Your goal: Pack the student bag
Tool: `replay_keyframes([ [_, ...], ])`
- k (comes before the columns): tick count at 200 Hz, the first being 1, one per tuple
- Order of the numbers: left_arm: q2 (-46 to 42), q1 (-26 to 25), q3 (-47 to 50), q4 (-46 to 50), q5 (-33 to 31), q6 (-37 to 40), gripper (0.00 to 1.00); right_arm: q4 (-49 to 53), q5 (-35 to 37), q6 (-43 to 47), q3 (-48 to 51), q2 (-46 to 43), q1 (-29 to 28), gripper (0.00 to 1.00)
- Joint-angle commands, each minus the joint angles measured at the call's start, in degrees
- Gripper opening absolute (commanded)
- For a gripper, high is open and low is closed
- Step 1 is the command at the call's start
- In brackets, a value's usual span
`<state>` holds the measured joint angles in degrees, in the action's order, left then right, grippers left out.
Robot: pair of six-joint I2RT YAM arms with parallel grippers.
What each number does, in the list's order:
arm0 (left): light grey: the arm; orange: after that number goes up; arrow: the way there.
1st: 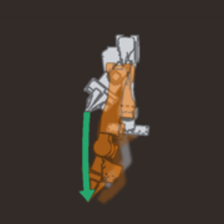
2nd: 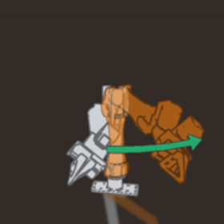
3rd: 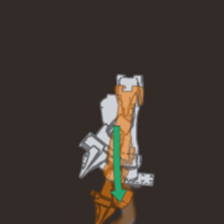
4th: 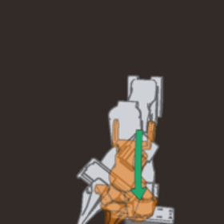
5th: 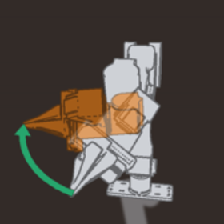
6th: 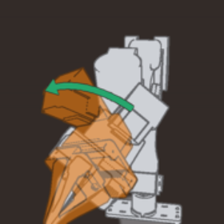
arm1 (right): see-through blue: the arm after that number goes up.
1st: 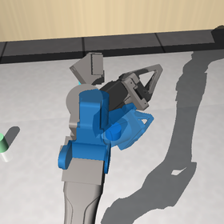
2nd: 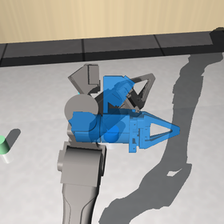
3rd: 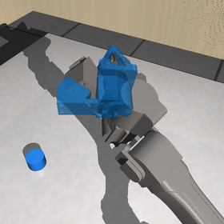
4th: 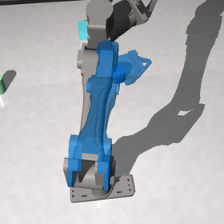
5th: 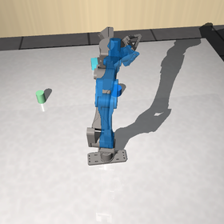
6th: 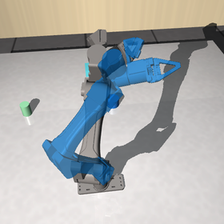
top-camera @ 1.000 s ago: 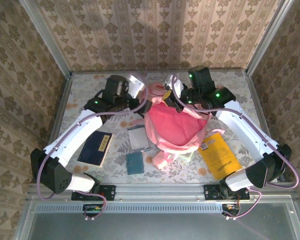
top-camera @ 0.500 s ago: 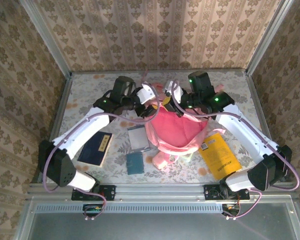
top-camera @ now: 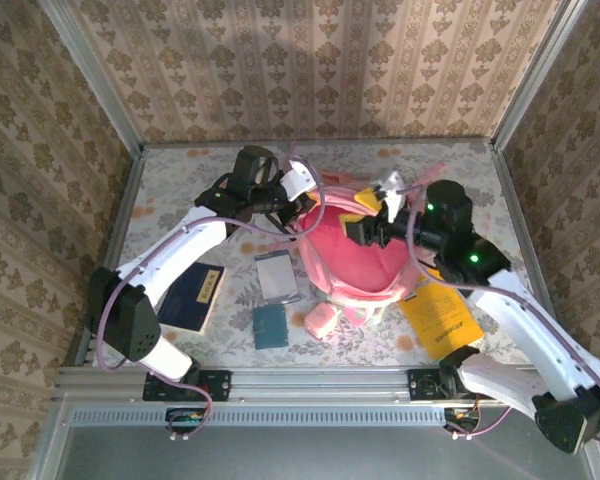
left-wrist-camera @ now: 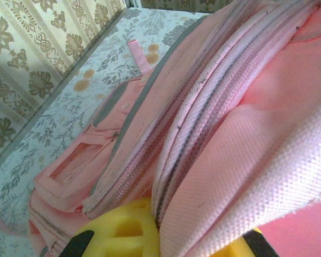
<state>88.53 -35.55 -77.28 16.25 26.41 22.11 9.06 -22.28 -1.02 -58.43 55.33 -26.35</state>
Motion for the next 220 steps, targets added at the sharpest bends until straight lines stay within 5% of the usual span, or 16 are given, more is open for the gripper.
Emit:
replay_keyframes([
  [1,-0.31,0.57,-0.42,-5.43,2.24,-6.55,0.0,5.05,15.11,-10.67,0.23,-4.18,0.59,0.51],
  [20,-0.93,0.57,-0.42,-5.62,2.34,-7.23,0.0,13.68,19.67,-23.32,-0.84,-5.0,5.04,0.49],
  [40,-1.11,0.65,-0.85,-5.19,2.54,-7.73,0.0,23.17,6.78,-38.41,-1.9,-2.7,14.4,0.49],
  [63,-1.22,0.66,-0.91,-3.68,3.2,-7.37,0.0,13.34,-9.66,-59.41,6.79,-3.43,21.8,0.55],
  [103,-2.24,0.69,0.67,-3.08,2.99,-6.55,0.0,5.87,-10.92,-78.46,13.16,-3.6,23.54,0.54],
  [151,-2.49,0.66,0.47,-2.07,2.88,-6.11,0.0,-6.13,-6.89,-87.56,19.14,-4.52,24.49,0.61],
  [183,-2.52,0.67,0.37,-1.68,2.11,-5.67,0.0,10.41,-2.99,-78.87,13.96,-7.91,25.56,0.63],
  [220,-2.8,1.0,0.2,-1.68,1.79,-5.56,0.0,12.94,-2.56,-81.46,15.63,-9.99,25.47,0.69],
])
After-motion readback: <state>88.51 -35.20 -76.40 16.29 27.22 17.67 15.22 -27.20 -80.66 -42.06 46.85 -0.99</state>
